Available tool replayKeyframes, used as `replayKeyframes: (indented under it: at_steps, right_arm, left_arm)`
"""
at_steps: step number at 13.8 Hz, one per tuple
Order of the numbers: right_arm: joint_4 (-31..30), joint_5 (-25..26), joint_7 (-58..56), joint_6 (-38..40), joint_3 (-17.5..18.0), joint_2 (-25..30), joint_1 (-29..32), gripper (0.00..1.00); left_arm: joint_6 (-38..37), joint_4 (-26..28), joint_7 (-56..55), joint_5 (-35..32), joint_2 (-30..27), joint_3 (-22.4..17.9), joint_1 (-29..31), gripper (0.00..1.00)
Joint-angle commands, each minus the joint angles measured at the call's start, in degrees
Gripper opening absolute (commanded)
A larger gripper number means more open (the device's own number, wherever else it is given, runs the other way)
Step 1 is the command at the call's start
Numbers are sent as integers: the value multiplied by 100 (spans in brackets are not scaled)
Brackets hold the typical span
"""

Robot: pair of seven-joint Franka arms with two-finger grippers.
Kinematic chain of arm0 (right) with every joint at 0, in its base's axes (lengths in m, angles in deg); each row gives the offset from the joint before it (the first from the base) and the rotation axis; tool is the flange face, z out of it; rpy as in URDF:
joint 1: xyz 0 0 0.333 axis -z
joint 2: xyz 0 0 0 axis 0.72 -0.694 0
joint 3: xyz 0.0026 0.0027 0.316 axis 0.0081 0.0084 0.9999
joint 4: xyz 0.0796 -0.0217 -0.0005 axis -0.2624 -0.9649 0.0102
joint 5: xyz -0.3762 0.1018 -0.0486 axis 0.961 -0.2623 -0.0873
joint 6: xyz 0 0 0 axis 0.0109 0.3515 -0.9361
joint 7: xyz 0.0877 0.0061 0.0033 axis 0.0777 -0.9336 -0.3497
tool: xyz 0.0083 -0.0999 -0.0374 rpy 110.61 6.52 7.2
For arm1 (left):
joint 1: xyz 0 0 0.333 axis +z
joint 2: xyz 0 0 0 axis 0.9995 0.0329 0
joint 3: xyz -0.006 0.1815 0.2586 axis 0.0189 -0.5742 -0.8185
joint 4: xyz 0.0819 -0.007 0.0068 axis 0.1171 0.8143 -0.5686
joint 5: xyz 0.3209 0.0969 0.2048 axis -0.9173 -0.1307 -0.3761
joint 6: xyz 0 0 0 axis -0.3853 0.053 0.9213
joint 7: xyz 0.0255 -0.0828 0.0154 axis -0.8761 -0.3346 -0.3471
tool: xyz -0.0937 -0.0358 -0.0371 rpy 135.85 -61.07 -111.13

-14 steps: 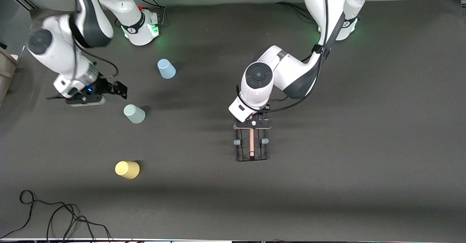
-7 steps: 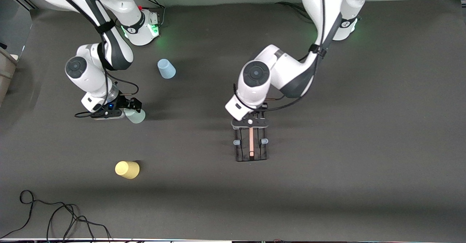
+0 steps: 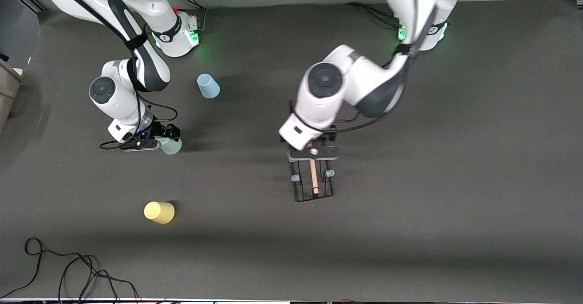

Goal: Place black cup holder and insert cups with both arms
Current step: 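Grasp the green cup with the right gripper while the left gripper releases, then lift the green cup while the left gripper withdraws to rest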

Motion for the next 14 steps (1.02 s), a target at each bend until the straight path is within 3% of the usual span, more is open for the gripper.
replayKeyframes:
  at_steps: [1, 4, 7, 9, 11, 14]
  right_arm:
    - [-19, -12, -33, -51, -58, 68, -46, 31]
    - [7, -12, -7, 237, -67, 532, -46, 15]
    - [418, -4, 19, 1499, -67, 1375, -46, 8]
    - [1320, 14, 54, 2964, -67, 1649, -46, 7]
    - [2646, 14, 116, 4494, -67, 1528, -37, 1]
    - [3775, -4, 886, 5528, 12, 1255, -72, 0]
  left_arm:
    - [-713, -223, 264, 56, -400, 14, 499, 100]
    - [-1346, -101, 886, 12, -857, 5, 1271, 100]
    - [-1761, 215, 1896, 3, -1243, 5, 2334, 100]
    - [-1779, 627, 2792, 12, -1612, 5, 3029, 100]
    - [-1753, 1154, 3348, 3, -2121, -12, 3548, 100]
    - [-1648, 1708, 3570, -434, -2684, -12, 3876, 100]
